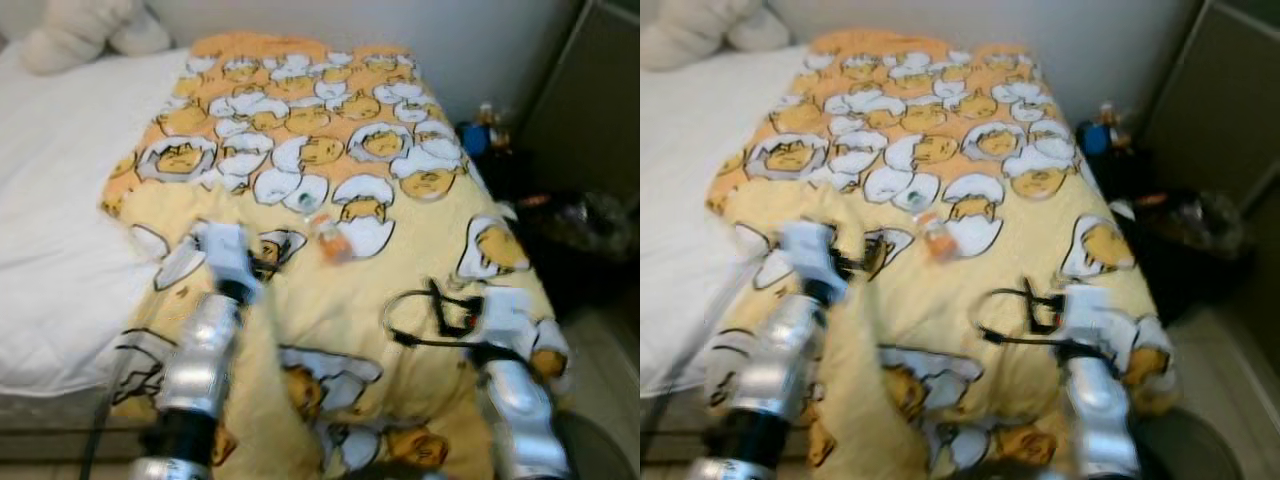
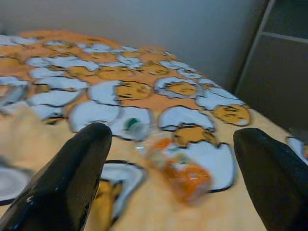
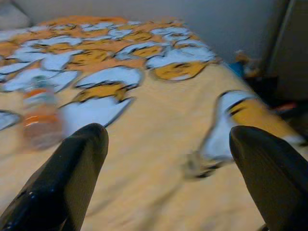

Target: Clean up the room

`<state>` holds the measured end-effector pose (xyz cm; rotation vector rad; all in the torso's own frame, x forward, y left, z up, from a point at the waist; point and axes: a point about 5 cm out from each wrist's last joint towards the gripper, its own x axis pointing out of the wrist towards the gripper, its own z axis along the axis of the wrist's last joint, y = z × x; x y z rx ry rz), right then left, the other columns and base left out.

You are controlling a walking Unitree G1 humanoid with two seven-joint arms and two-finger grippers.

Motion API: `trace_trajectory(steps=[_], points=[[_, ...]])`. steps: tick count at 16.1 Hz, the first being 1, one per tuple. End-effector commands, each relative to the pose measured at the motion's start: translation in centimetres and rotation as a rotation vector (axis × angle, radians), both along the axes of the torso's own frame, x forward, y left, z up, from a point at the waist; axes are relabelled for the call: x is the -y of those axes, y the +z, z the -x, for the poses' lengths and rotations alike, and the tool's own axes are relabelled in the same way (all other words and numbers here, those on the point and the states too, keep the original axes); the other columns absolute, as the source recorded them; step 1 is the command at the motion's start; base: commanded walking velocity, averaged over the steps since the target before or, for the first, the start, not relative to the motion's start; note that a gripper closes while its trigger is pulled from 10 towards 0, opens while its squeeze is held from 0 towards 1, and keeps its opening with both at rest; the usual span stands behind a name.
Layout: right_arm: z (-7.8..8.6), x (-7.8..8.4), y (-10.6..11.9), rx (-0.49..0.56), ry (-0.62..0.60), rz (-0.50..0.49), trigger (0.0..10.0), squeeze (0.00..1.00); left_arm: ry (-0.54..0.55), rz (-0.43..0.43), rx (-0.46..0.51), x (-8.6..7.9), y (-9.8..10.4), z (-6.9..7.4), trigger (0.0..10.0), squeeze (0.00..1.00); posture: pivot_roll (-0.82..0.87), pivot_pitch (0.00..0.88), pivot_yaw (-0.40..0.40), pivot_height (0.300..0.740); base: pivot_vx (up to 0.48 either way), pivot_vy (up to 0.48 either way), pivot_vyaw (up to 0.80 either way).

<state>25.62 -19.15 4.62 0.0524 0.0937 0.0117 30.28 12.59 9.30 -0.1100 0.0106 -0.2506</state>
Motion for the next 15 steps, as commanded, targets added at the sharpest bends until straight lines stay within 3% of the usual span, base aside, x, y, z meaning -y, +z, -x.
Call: trace_trajectory(steps=[1,3,4,9,15], points=[[-1.5,-1.3,0.5,-0.016,0.058,-0.006,10.0,0.00,0.072,-0.061,0.018,-1.8,0.5,-0.1,10.0,0.00,0.06,0.000,-0.014,0.736,0.480,0.000,0.00],[-2.7,-2.0,1.0,-0.022,0.091,-0.019,10.0,0.00,0.091,-0.168,-0.004,-2.1,0.0,-0.3,10.0,0.00,0.09,0.000,-0.029,0.736,0.126,0.000,0.00],[-2.5,-2.8,1.5,0.016,0.148,-0.011,10.0,0.00,0.100,-0.097,0.001,-2.4,0.5,-0.2,10.0,0.00,0.10,0.000,-0.034,0.736,0.000,0.000,0.00],[-2.4,-4.4,0.6,-0.035,0.167,-0.047,10.0,0.00,0.071,-0.144,0.039,-1.5,0.9,0.2,10.0,0.00,0.11,0.000,-0.033,0.736,0.000,0.000,0.45],[-3.0,-3.7,0.8,-0.039,0.140,-0.040,10.0,0.00,0.034,-0.191,0.059,-1.0,1.4,0.0,10.0,0.00,0.09,0.000,-0.010,0.740,0.000,0.000,0.33]])
